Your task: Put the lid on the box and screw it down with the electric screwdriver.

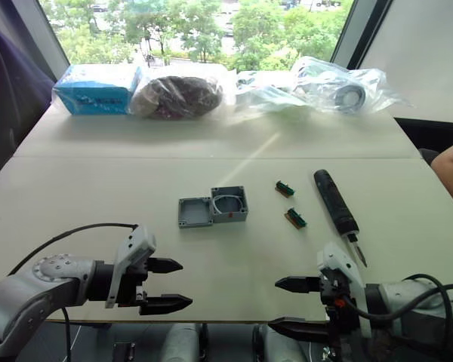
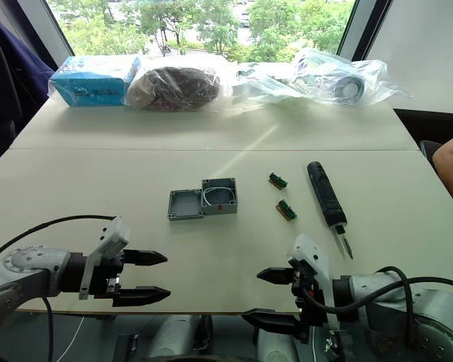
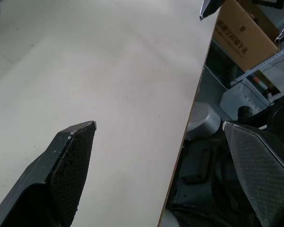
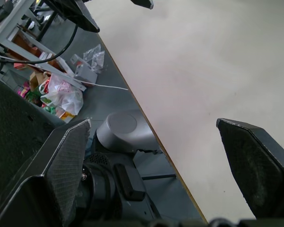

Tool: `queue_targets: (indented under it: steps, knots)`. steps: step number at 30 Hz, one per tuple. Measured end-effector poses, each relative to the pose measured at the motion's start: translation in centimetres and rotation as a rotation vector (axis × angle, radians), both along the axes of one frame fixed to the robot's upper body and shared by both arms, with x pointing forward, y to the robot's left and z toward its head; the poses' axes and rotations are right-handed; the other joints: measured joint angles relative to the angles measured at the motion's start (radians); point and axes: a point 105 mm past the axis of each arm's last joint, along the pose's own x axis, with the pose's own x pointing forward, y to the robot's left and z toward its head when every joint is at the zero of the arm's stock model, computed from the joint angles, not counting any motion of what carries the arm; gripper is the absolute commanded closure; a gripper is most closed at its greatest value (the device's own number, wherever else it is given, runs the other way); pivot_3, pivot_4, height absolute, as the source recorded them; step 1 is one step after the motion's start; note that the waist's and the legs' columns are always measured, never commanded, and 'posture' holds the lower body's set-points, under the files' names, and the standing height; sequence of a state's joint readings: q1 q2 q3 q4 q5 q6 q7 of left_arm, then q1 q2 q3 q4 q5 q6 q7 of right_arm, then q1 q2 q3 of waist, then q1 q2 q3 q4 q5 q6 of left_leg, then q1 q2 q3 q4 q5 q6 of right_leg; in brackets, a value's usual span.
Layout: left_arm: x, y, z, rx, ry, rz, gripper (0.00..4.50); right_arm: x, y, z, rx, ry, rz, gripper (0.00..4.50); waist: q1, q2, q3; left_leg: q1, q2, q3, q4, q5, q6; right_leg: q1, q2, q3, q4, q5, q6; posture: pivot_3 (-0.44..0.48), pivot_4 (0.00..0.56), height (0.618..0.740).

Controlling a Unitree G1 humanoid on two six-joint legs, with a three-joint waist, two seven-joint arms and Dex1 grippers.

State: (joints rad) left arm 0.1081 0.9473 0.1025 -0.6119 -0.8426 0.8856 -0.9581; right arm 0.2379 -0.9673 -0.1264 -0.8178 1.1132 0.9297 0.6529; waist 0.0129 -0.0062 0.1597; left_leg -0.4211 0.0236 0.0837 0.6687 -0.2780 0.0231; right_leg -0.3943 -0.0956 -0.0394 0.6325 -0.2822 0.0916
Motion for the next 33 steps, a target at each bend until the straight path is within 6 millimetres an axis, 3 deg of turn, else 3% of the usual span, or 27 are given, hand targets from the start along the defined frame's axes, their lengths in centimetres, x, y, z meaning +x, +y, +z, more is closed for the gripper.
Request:
queue_targets:
  steps: [17, 21, 22, 26, 29, 33]
  knots:
    - [0.2, -0.3, 0.5, -0.015, -0.003, -0.014, 0.08, 1.5, 0.7, 1.4, 0.064, -0.036, -0.040, 0.00, 0.000, 0.000, 0.000, 0.001, 0.000, 0.000, 0.000, 0.000, 0.000, 0.001, 0.001, 0.000, 0.000, 0.001, 0.002, 0.000, 0.150, 0.740]
    - [2.7, -0.4, 1.9, -0.012, -0.096, 0.047, 0.08, 3.1, 0.3, 2.0, 0.063, -0.073, -0.079, 0.00, 0.002, 0.000, 0.000, 0.001, 0.000, 0.000, 0.000, 0.000, 0.000, 0.002, 0.002, 0.000, 0.000, 0.001, 0.002, 0.000, 0.150, 0.740]
    - [4.2, -0.2, 3.0, -0.027, -0.123, 0.084, 0.08, 3.8, 0.1, 2.3, 0.059, -0.093, -0.098, 0.00, 0.003, -0.001, 0.000, 0.001, -0.001, -0.001, 0.000, 0.000, 0.000, 0.001, 0.002, 0.000, 0.001, 0.001, 0.002, 0.000, 0.150, 0.740]
    - [6.9, 0.9, 6.4, -0.004, -0.206, 0.119, 0.08, 4.6, -0.1, 3.2, 0.062, -0.135, -0.132, 0.00, 0.000, -0.003, 0.000, 0.001, -0.001, -0.001, 0.001, 0.000, 0.000, 0.001, 0.004, -0.001, 0.001, 0.002, 0.004, 0.000, 0.150, 0.740]
    - [8.6, 0.3, 8.2, 0.055, -0.293, 0.055, 0.08, 5.1, 0.0, 4.0, 0.070, -0.165, -0.149, 0.00, 0.000, -0.003, 0.000, 0.002, -0.001, 0.001, 0.001, 0.000, 0.000, 0.001, 0.004, 0.000, 0.002, 0.002, 0.004, 0.000, 0.150, 0.740]
    - [10.9, -2.0, 9.7, 0.181, -0.442, -0.118, 0.08, 6.2, 0.6, 5.2, 0.087, -0.242, -0.163, 0.00, 0.003, -0.004, 0.001, 0.001, -0.001, 0.000, 0.001, 0.001, -0.001, 0.002, 0.006, 0.000, 0.001, 0.002, 0.004, 0.000, 0.150, 0.740]
